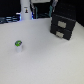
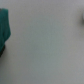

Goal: Open the kcup holder, insert the kcup into the holder, and close the kcup holder

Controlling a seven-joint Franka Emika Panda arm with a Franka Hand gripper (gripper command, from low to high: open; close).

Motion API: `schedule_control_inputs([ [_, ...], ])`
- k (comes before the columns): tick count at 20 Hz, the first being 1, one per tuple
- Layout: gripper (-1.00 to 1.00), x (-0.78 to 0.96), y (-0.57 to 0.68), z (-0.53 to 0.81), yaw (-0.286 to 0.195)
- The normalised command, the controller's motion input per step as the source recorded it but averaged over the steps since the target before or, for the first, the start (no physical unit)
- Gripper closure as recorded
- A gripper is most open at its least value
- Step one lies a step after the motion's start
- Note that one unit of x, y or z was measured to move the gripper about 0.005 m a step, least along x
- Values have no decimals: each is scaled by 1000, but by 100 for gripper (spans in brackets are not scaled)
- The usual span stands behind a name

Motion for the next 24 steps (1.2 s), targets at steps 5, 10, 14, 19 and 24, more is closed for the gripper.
schedule_control_inputs([
  [5, -100, -241, 672, 78, -151],
  [10, -100, -249, 712, 60, -160],
  [14, -100, -218, 729, 2, -179],
  [19, -100, -245, 730, -16, -182],
  [24, -100, -235, 694, -131, -185],
])
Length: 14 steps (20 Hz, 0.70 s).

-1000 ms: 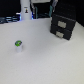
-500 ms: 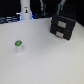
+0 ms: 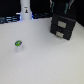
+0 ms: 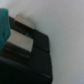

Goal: Open the kcup holder, insert the kcup into the holder, and close the kcup holder

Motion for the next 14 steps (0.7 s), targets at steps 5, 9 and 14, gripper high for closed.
schedule_control_inputs([
  [5, -100, -194, 556, -302, -193],
  [9, -100, -203, 461, -371, -176],
  [14, -100, -227, 397, -379, -157],
])
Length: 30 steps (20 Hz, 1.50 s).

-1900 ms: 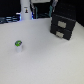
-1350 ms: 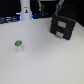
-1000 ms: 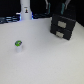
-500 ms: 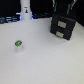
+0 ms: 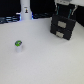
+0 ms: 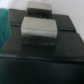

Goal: Open the kcup holder, insert the kcup into the holder, and close the kcup holder

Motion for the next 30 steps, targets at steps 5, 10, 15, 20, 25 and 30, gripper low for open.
schedule_control_inputs([
  [5, -100, -227, 314, -406, -78],
  [10, -100, -240, 225, -469, -15],
  [15, -100, -351, 22, -439, 16],
  [20, 100, -341, -3, -260, -9],
  [25, 100, 10, 3, -5, -4],
  [30, 100, 23, 4, 1, -2],
])
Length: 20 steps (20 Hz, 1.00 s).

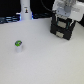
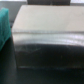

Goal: Open the kcup holder, insert the kcup into the holder, and close the kcup holder

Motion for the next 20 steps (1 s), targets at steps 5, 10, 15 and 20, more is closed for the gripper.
schedule_control_inputs([
  [5, 100, 14, 8, 0, -2],
  [10, 100, 460, -6, 107, -23],
  [15, 100, 881, -130, 295, -51],
  [20, 100, 916, -179, 271, -70],
])
